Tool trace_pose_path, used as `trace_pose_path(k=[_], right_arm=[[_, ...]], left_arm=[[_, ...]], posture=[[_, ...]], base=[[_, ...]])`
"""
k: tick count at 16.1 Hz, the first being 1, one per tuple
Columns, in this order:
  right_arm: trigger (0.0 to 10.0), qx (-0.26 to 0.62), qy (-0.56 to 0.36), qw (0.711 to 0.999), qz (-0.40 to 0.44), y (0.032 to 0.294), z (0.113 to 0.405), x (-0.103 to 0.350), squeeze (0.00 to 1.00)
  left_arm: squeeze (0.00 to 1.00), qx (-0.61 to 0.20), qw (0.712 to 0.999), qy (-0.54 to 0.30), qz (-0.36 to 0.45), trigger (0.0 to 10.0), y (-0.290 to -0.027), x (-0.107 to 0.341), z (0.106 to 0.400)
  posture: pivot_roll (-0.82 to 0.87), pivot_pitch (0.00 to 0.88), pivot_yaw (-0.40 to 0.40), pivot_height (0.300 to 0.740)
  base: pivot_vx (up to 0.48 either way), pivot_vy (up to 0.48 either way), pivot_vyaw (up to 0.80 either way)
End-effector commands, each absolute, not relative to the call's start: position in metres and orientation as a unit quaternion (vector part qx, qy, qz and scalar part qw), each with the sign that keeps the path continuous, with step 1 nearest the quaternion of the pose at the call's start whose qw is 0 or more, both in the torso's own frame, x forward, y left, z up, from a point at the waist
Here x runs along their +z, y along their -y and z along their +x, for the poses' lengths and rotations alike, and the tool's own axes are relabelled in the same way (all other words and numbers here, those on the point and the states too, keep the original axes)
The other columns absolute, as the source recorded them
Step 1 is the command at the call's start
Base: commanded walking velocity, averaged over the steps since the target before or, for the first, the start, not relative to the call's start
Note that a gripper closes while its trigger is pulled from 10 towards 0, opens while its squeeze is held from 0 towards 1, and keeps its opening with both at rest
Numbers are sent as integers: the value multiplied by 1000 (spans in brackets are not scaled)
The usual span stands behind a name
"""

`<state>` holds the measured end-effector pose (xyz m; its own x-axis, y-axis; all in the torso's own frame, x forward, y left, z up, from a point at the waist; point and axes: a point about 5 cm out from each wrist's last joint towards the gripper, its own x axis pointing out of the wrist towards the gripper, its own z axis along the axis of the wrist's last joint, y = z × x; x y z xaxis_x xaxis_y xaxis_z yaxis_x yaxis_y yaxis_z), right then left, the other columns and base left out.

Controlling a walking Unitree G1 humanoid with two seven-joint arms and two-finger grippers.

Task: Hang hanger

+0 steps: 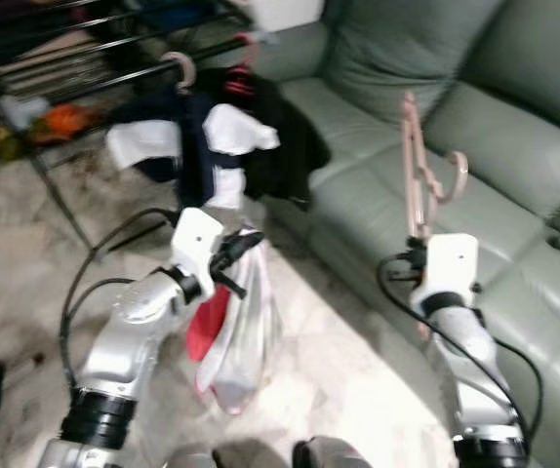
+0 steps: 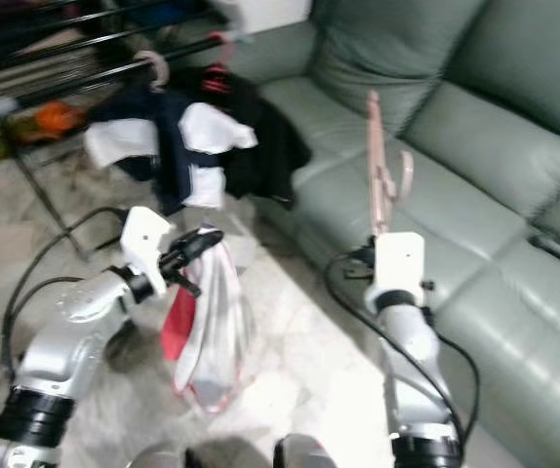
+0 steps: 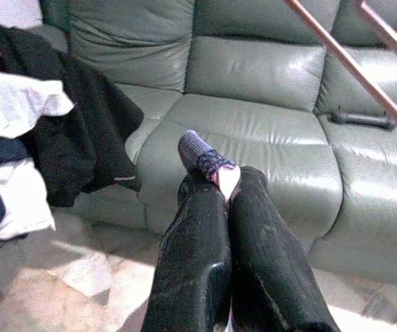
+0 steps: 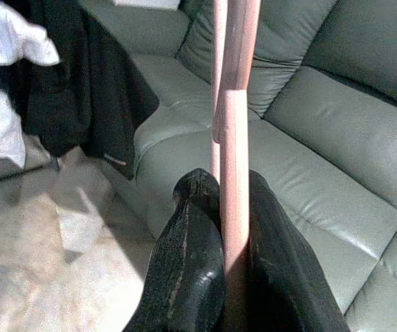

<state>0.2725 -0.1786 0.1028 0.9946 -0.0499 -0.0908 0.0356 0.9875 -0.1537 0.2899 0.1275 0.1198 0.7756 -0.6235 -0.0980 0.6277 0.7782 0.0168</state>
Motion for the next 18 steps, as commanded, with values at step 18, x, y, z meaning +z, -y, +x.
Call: trace_pose_path(k=[18], right_arm=[[10000, -13, -39, 996, -84, 182, 274, 105, 0]], left_arm=[[0, -323, 944, -36, 64, 10000, -129, 125, 295]], posture=[[-48, 88, -21, 740]], base=[[347, 0, -133]])
